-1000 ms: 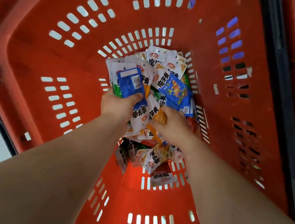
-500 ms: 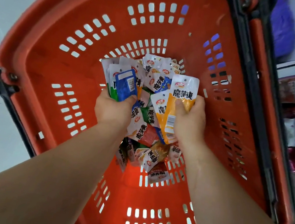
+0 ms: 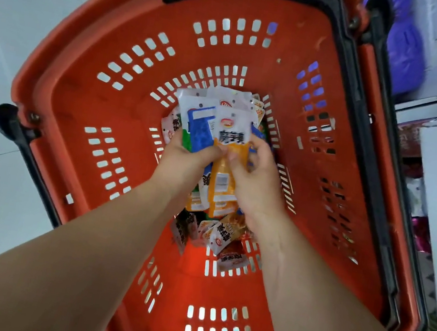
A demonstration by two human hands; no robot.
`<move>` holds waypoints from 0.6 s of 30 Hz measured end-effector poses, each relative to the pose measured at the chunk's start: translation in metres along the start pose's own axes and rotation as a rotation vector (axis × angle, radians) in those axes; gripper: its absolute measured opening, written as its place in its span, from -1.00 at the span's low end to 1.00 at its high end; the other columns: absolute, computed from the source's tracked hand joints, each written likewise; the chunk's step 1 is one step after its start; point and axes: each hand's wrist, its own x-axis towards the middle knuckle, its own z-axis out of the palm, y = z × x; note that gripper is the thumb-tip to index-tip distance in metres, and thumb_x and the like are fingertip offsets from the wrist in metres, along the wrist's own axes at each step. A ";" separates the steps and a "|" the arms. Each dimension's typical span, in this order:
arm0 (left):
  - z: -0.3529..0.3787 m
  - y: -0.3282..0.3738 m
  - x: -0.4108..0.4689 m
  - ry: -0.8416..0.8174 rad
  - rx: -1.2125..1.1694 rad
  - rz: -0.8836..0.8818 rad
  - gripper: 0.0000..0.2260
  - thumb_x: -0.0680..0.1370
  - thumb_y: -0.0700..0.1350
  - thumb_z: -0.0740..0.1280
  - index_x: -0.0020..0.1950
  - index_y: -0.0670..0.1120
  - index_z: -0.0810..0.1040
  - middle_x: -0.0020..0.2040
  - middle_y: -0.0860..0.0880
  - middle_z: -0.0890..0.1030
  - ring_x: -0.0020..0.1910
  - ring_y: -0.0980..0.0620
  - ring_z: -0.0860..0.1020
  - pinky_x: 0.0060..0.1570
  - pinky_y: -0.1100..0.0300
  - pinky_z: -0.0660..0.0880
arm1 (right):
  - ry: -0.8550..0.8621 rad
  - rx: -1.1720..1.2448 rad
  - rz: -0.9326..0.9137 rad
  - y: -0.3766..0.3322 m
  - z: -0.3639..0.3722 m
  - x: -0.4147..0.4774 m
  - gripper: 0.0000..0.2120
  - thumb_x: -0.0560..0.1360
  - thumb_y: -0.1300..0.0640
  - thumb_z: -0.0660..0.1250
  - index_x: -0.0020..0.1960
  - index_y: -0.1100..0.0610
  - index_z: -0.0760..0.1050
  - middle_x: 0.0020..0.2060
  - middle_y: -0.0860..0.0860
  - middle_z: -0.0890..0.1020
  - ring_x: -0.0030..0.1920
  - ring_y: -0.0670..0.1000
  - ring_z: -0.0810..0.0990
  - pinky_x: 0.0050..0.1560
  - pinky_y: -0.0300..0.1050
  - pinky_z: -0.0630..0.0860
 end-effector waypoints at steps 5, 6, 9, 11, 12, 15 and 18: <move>-0.008 -0.004 0.004 0.101 -0.023 -0.034 -0.56 0.47 -0.29 0.56 0.30 -0.03 0.57 0.03 -0.03 0.76 -0.07 -0.05 0.76 -0.19 0.04 0.71 | -0.153 -0.063 -0.019 0.014 0.018 -0.007 -0.51 0.67 0.07 0.33 0.55 -0.18 0.36 0.37 -0.20 0.58 0.32 -0.20 0.57 0.32 -0.07 0.56; -0.009 -0.005 0.007 0.131 -0.021 -0.046 -0.58 0.47 -0.29 0.56 0.27 -0.02 0.57 0.02 -0.03 0.76 -0.08 -0.06 0.76 -0.17 -0.01 0.71 | -0.163 -0.050 0.010 0.014 0.017 -0.004 -0.55 0.68 0.07 0.29 0.55 -0.16 0.38 0.38 -0.17 0.57 0.34 -0.17 0.56 0.36 -0.03 0.55; -0.014 -0.011 0.018 0.251 0.011 -0.060 -0.63 0.47 -0.28 0.57 0.12 0.06 0.56 -0.01 -0.01 0.74 -0.11 -0.07 0.74 -0.08 -0.11 0.71 | -0.078 -0.301 -0.001 0.012 0.008 0.023 -0.61 0.71 0.09 0.20 0.53 -0.02 0.43 0.42 -0.05 0.54 0.40 -0.05 0.51 0.48 0.05 0.41; -0.015 -0.016 0.029 0.344 0.033 -0.028 -0.61 0.45 -0.25 0.59 0.06 0.13 0.52 -0.01 0.03 0.72 -0.06 -0.07 0.72 0.00 -0.15 0.69 | -0.020 -0.648 -0.063 0.011 -0.001 0.053 -0.54 0.72 0.13 0.17 0.61 0.11 0.28 0.60 0.06 0.31 0.59 0.03 0.25 0.60 -0.04 0.17; -0.015 -0.018 0.034 0.380 0.043 -0.010 -0.59 0.43 -0.23 0.61 0.06 0.15 0.52 0.00 0.04 0.71 -0.04 -0.08 0.72 0.03 -0.16 0.68 | -0.039 -0.757 -0.066 0.011 -0.003 0.069 -0.49 0.73 0.15 0.16 0.65 0.14 0.17 0.65 0.07 0.16 0.64 0.05 0.11 0.62 -0.08 0.07; -0.014 -0.028 0.048 0.436 0.078 0.033 -0.57 0.40 -0.20 0.61 0.07 0.18 0.50 -0.01 0.08 0.71 -0.05 -0.03 0.72 0.04 -0.11 0.68 | -0.168 -0.954 -0.035 0.019 -0.006 0.111 -0.36 0.72 0.20 0.16 0.70 0.10 -0.08 0.69 0.05 -0.11 0.67 0.05 -0.09 0.55 -0.21 -0.08; -0.015 -0.040 0.057 0.459 0.106 0.056 -0.61 0.45 -0.20 0.56 0.09 0.15 0.49 -0.06 0.13 0.67 -0.10 0.09 0.67 0.05 0.00 0.67 | -0.168 -1.099 -0.085 0.028 -0.004 0.131 -0.28 0.69 0.13 0.26 0.70 0.06 -0.08 0.65 0.11 0.03 0.63 0.15 0.10 0.58 -0.07 0.11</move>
